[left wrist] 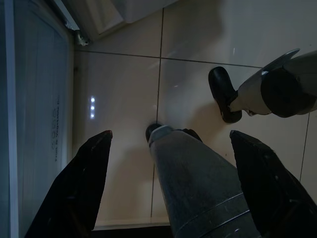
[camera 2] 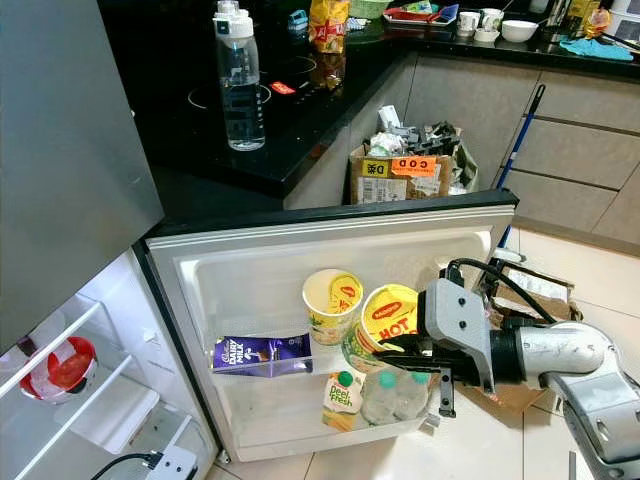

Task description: Restocking fridge

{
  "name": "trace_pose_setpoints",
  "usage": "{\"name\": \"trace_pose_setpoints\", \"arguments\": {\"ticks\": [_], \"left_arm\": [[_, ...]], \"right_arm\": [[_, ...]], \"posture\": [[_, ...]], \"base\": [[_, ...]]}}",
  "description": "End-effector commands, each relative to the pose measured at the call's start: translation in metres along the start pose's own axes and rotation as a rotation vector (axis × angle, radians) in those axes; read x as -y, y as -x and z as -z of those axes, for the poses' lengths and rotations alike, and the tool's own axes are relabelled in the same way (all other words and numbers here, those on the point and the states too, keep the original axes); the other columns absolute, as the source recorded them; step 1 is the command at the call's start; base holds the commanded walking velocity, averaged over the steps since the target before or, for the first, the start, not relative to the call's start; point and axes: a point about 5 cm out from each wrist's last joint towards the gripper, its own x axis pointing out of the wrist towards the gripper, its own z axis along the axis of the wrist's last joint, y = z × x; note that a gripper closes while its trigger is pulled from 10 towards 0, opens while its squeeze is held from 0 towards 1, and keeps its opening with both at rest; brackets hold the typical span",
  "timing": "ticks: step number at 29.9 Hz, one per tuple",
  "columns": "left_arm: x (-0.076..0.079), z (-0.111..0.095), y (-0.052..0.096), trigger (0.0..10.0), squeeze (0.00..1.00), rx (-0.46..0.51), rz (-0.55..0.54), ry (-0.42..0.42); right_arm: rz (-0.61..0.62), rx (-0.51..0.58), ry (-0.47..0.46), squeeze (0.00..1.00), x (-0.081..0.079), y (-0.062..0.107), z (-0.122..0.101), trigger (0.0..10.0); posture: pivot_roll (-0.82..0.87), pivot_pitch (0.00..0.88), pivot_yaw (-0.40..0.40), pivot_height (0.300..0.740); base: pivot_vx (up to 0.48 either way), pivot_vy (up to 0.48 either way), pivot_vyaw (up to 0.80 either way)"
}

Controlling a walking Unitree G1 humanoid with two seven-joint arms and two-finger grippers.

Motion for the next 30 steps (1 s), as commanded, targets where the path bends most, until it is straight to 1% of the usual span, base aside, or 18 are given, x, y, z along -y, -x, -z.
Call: {"name": "trace_pose_setpoints", "arguments": {"ticks": [1, 3, 5, 12, 13, 14, 16, 21, 23, 30], "left_arm": [[0.002, 0.002, -0.001, 10.0, 0.00, -0.009, 0.005, 0.003], [0.003, 0.001, -0.001, 10.0, 0.00, -0.008, 0.005, 0.003], [0.003, 0.001, -0.001, 10.0, 0.00, -0.005, 0.005, 0.003], [0.003, 0.000, -0.002, 10.0, 0.00, -0.002, 0.005, 0.003], [0.003, 0.000, -0.002, 10.0, 0.00, -0.004, 0.005, 0.002], [0.003, 0.000, -0.002, 10.0, 0.00, -0.004, 0.005, 0.002], [0.003, 0.000, -0.002, 10.0, 0.00, -0.005, 0.005, 0.002], [0.003, 0.000, -0.002, 10.0, 0.00, -0.005, 0.004, 0.003], [0.003, 0.001, -0.002, 10.0, 0.00, -0.005, 0.002, 0.006], [0.004, 0.003, -0.001, 10.0, 0.00, -0.010, 0.000, 0.009]], "right_arm": [[0.046, -0.030, 0.018, 0.00, 0.007, 0.003, 0.001, 10.0], [0.080, -0.072, 0.022, 0.00, 0.012, 0.004, 0.005, 10.0], [0.082, -0.112, 0.017, 0.00, 0.013, 0.005, 0.010, 10.0], [0.114, -0.168, 0.013, 0.00, 0.017, 0.007, 0.019, 10.0], [0.157, -0.178, 0.020, 0.00, 0.023, 0.006, 0.022, 10.0], [0.157, -0.178, 0.020, 0.00, 0.023, 0.006, 0.022, 10.0], [0.203, -0.176, 0.023, 0.00, 0.029, 0.002, 0.024, 10.0], [0.230, -0.177, 0.026, 0.00, 0.033, -0.001, 0.027, 10.0], [0.255, -0.180, 0.028, 0.00, 0.037, -0.004, 0.030, 10.0], [0.261, -0.162, 0.027, 0.00, 0.039, -0.010, 0.030, 10.0]], "posture": [[-0.14, 0.000, 0.001, 0.740], [-0.13, 0.000, 0.000, 0.740], [-0.13, 0.000, -0.001, 0.740], [-0.13, 0.000, 0.001, 0.740], [-0.13, 0.000, 0.003, 0.740], [-0.13, 0.000, 0.003, 0.740], [-0.13, 0.000, 0.001, 0.740], [-0.13, 0.000, -0.001, 0.740], [-0.13, 0.000, -0.003, 0.740], [-0.13, 0.000, -0.005, 0.740]], "base": [[0.000, 0.000, 0.00], [0.000, 0.000, 0.00], [0.000, 0.000, 0.00], [0.000, 0.000, 0.00], [0.000, 0.000, 0.00], [0.000, 0.000, 0.00], [0.000, 0.000, 0.00], [0.000, 0.000, 0.00], [0.000, 0.000, 0.00], [0.000, 0.000, 0.00]]}}
